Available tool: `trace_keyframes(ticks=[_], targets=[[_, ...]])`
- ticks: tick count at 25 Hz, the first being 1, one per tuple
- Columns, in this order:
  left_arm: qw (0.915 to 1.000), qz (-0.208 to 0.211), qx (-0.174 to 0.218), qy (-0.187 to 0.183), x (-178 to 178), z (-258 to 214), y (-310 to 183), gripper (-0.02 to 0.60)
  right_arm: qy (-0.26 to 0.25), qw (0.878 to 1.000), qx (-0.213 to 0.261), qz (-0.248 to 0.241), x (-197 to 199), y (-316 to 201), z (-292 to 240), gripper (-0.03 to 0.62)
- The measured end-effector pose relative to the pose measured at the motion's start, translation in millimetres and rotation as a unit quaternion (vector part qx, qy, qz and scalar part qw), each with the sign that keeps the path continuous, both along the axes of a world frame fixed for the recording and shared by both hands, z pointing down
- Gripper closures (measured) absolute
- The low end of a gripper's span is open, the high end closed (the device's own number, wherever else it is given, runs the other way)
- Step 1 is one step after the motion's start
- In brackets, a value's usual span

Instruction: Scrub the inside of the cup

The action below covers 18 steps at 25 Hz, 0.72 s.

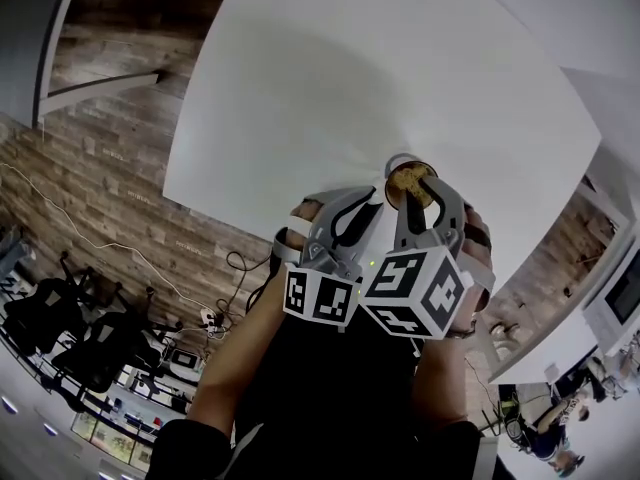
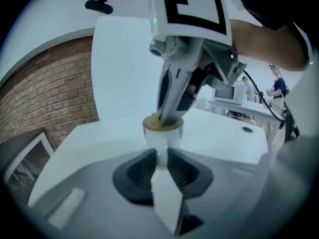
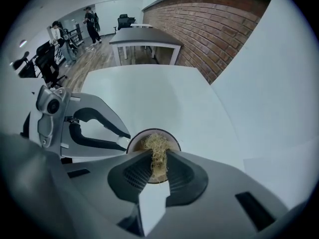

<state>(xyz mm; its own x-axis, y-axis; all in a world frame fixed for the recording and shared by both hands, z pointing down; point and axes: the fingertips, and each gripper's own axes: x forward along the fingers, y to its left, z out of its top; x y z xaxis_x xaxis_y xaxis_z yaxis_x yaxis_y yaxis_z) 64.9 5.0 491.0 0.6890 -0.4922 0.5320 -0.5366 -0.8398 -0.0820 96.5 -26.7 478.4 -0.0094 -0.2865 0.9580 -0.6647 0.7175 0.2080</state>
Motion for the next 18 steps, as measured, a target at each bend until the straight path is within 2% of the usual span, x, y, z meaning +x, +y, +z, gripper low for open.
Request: trace_keyframes(ticks=[7,11,14,18], targets=[[1.0000,0.000,0.004,-0.004,2.9,-1.4,-0.5,0.509,-0.007,0.999,-0.036,-0.013,-4.0,-2.9,17.1,0.539],[1.0000,-0.004,0.004,-0.004,2.7,-1.3,1.4,0.509,-0.060,0.996,-0.065,-0.008,-7.9,7.5,0.4,0.539],[1.0000,-0.004,0.005,-0.005,3.2,-0.8,1.4,0.509,-0.102,0.993,-0.067,0.001,-6.6,11.1,-21.0,0.539],[1.0000,-0.008,0.002,-0.001,1.5,-1.4,0.6,0.509,-0.098,0.992,-0.076,0.000,-4.8,12.7,-21.4,0.539]])
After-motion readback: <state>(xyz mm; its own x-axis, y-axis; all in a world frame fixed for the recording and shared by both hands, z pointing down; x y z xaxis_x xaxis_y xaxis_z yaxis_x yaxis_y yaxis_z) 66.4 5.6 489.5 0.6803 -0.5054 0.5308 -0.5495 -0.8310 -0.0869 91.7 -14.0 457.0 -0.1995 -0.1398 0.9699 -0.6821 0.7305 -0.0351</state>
